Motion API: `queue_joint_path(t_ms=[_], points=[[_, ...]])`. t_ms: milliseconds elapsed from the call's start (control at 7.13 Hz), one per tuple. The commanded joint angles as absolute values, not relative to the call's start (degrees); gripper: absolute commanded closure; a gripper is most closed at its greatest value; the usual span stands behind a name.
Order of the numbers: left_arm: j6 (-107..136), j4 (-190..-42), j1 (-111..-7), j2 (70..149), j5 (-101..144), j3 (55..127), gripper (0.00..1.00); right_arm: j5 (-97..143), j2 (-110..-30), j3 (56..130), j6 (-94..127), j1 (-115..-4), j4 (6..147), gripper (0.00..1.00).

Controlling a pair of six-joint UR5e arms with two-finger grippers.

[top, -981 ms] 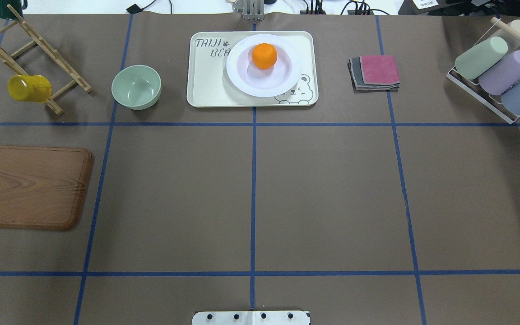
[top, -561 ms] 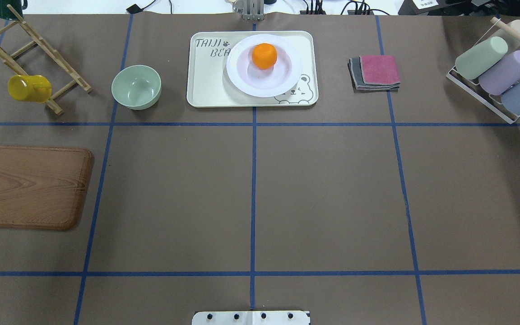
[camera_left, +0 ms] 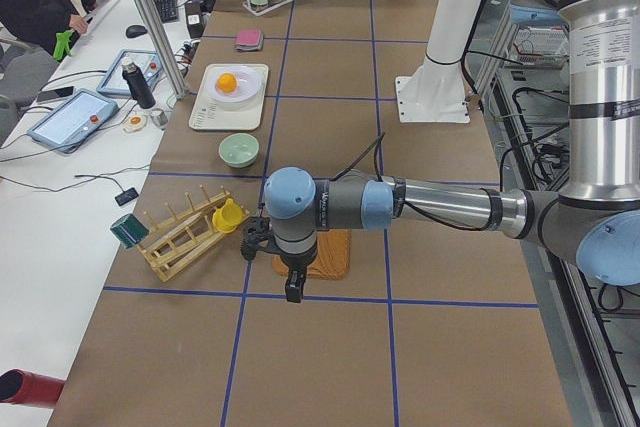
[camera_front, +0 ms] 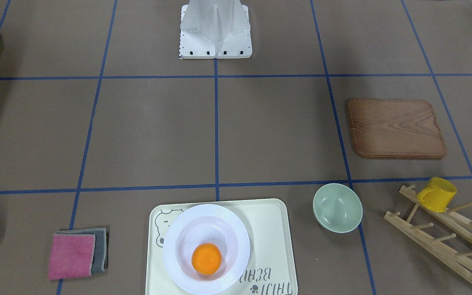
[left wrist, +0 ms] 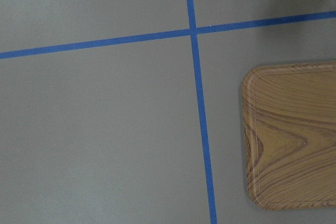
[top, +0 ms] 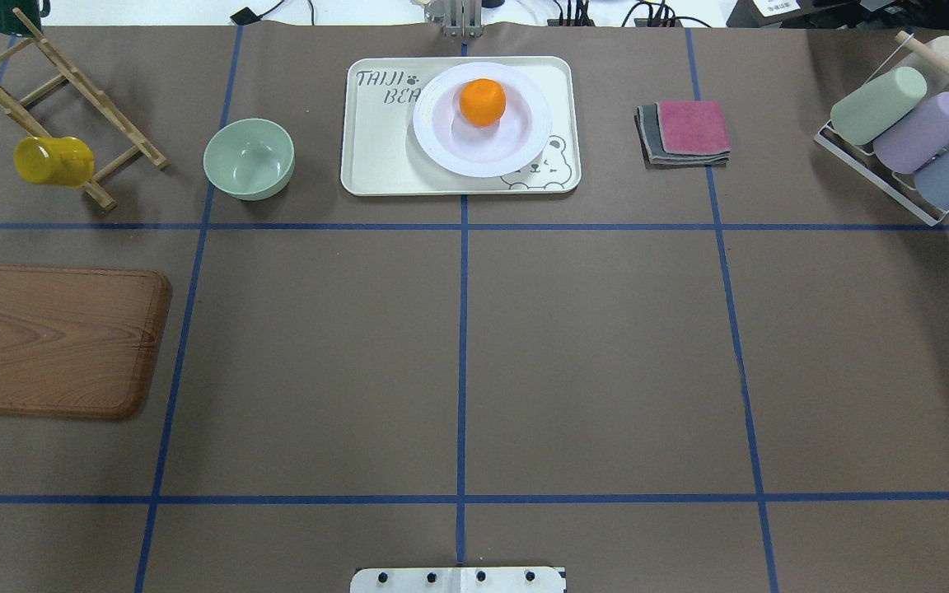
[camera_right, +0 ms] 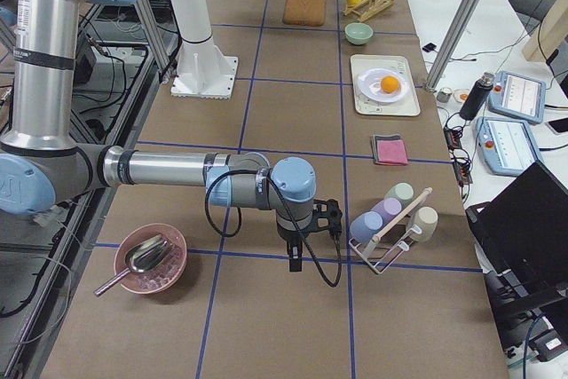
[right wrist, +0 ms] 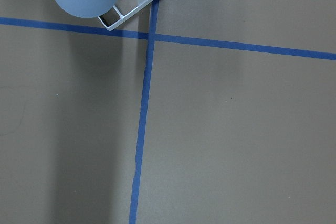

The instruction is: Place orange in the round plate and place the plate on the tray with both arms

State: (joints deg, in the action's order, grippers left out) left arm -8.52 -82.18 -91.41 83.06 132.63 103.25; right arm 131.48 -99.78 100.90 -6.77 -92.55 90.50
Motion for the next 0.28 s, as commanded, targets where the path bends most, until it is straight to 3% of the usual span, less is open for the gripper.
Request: queue_joint_path(t_ms=[0,140], points=[[-8.53,-82.18,-91.41,83.14,132.63,103.27,0.01,131.48,-99.76,100.9,-6.77,-92.55,90.44,0.0],[-8.53,-82.26,-91.41,83.14,132.63,103.27,0.01,131.48,-99.84,100.9,-6.85,-92.46,90.44,0.0]])
